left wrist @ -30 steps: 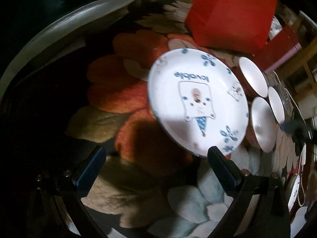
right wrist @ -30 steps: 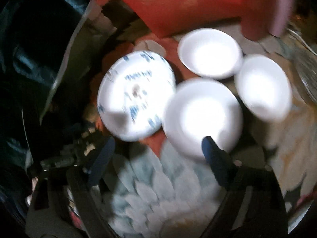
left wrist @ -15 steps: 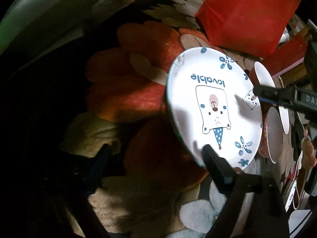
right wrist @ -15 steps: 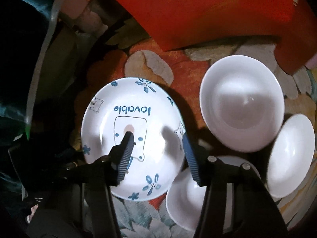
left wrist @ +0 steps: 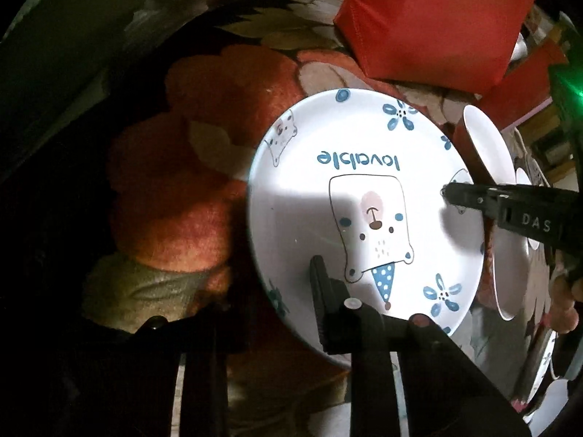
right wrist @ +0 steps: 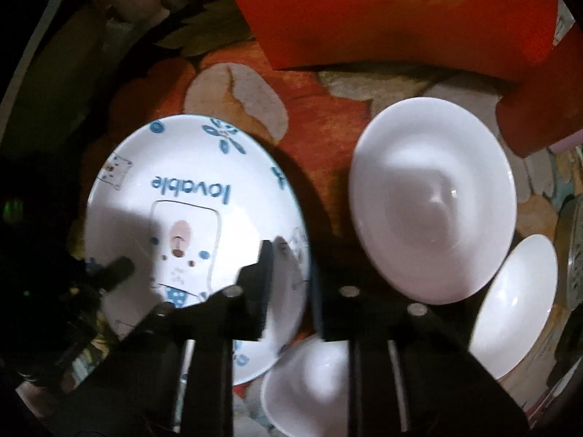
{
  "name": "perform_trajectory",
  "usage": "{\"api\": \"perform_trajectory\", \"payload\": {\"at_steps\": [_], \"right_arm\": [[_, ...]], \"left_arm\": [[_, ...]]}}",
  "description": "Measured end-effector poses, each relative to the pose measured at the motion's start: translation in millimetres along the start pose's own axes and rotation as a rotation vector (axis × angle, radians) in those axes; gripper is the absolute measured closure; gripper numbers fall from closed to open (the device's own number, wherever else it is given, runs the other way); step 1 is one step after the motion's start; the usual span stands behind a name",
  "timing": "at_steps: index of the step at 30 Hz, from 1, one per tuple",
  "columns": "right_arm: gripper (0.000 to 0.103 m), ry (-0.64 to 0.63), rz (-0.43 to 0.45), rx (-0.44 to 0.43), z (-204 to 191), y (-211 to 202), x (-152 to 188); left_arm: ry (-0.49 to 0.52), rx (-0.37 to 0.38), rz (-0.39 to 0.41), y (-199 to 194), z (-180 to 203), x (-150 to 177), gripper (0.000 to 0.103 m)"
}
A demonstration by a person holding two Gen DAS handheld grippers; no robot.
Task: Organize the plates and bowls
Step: 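Grasp the rim of the second bear-print plate with the right tool, then lift the bear-print plate and carry it over the stacked bear-print plates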
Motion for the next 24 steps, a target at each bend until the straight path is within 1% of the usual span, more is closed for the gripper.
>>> {"api": "perform_trajectory", "payload": {"at_steps": [2, 5, 8, 12, 15, 19, 22, 24], "right_arm": [[0.093, 0.001, 0.001, -0.008, -0.1, -1.4, 2.6], [0.093, -0.021, 0.005, -0.021, -7.0, -7.9, 11.6], [0.093, -0.043, -0.003, -0.052, -21.8, -12.6, 25.3], [0.093, -0.081, -0.033, -0.077, -41.6, -16.3, 53.9], [0.093, -0.083, -0.071, -0.104, -53.5, -15.7, 86.6], [0.093, -0.055, -0.117, -0.143, -54.5, -15.6, 131.1], [0.093, -0.051, -0.149, -0.140, -46.8, -16.7, 167.8], [0.093, -0.056, -0.161, -0.121, -37.6, -20.3, 189.0]], "left_arm": [[0.002, 0.004, 0.002, -2.3, -3.5, 2.6, 0.079], [-0.004, -0.015, -0.003, -6.1, -10.0, 9.3, 0.079], [-0.026, -0.026, -0.008, -14.0, -24.7, 25.0, 0.079], [0.002, -0.042, -0.020, -28.4, -37.2, 56.7, 0.079], [0.037, -0.052, -0.029, -37.8, -39.5, 81.1, 0.079], [0.080, -0.053, -0.054, -45.7, -33.7, 112.5, 0.079], [0.139, -0.052, -0.071, -50.4, -15.6, 136.2, 0.079], [0.177, -0.033, -0.085, -52.8, 2.8, 152.2, 0.079]]}}
Point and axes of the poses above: each gripper's, at about its wrist camera, not at the fingertips, and y roughly the way its jaws point, z to its right, x to its underside, the point moved 7 cm from there along y, roughly the way its jaws point, and after that the axes turned 7 degrees about y, right-handed, at the moved point
